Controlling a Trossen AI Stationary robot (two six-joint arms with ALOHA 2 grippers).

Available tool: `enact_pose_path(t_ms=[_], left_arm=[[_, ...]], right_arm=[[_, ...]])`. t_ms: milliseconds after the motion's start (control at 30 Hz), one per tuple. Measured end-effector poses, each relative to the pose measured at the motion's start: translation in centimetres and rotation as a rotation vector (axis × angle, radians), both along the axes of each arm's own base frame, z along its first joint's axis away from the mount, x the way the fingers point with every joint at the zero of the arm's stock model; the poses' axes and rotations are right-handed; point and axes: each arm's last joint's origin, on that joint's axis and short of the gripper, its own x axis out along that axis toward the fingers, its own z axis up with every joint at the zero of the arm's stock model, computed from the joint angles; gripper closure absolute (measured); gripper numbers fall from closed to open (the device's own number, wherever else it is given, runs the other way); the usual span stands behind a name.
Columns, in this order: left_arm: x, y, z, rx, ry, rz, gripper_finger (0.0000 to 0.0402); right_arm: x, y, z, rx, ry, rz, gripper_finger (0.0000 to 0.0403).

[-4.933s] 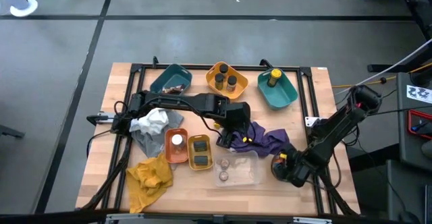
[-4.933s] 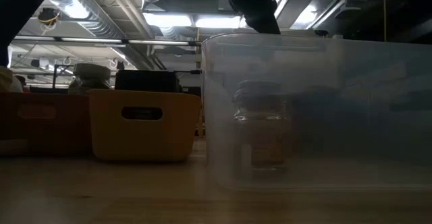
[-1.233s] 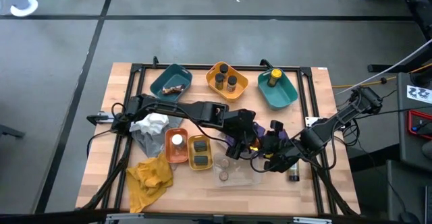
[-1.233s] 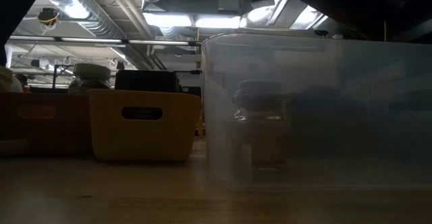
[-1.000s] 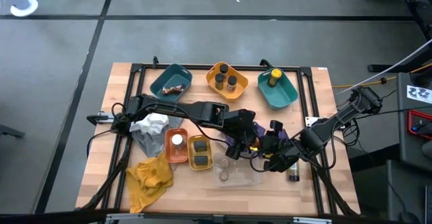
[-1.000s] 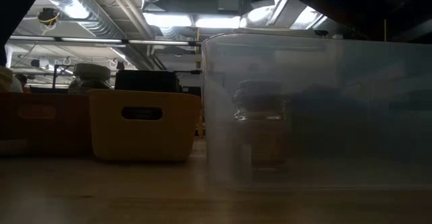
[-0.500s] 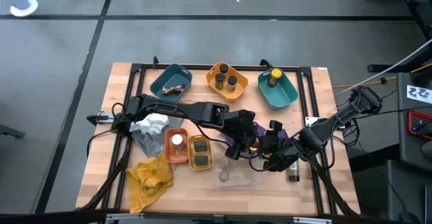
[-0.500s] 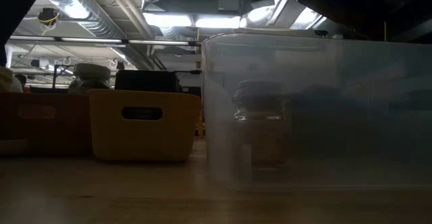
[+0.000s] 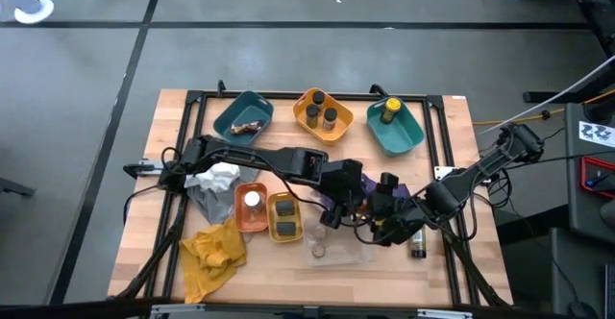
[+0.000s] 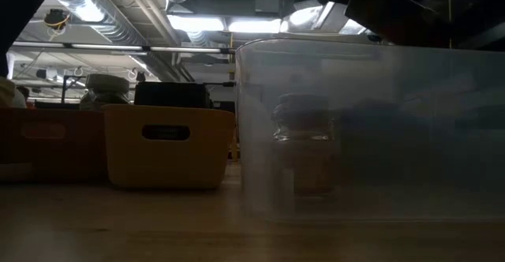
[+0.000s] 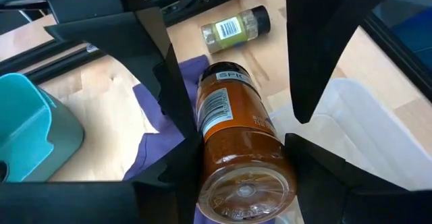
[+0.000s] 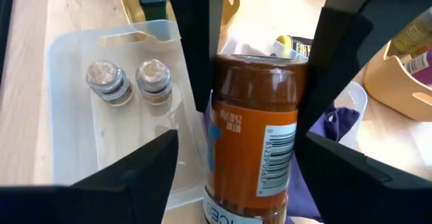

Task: Sort spices by type
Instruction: Put the orange spice bottle into the yellow bin

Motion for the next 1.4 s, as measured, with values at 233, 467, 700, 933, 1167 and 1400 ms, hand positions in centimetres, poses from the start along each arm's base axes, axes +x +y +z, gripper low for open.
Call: enact_pose_path(t_ms=[233,467,700,933,1167,1400], left_arm=[[-0.1,0.2,-0.1,0.02,0.013,0.017,0.0231],[0.0,1.5,0.1,0.019,0.012,0.049,0.0231],[0.3,3.4,0.4,0.007,-0.015,0.093,0.0231],[1.2,5.4,1.5,-0.025,-0.161,0.149,0.0232],[1.5,6.8,2.1,-0.112,-0.219,0.209,0.0232],[1.6,6.3,2.2,-0.137,-0.229,0.206,0.0232]], right_arm=[[-0.8,-0.4,0.4,-0.018,0.046,0.05,0.0109],[-3.8,-2.6,4.1,-0.02,-0.014,0.033,0.0109],[-8.7,-5.4,5.1,-0.122,-0.089,-0.042,0.0109],[-13.3,-6.9,2.3,-0.065,-0.262,-0.047,0.0109],[-14.7,-7.1,-0.3,-0.023,-0.325,0.038,0.0109],[-14.7,-7.3,-0.7,-0.124,-0.363,0.008,0.0109]])
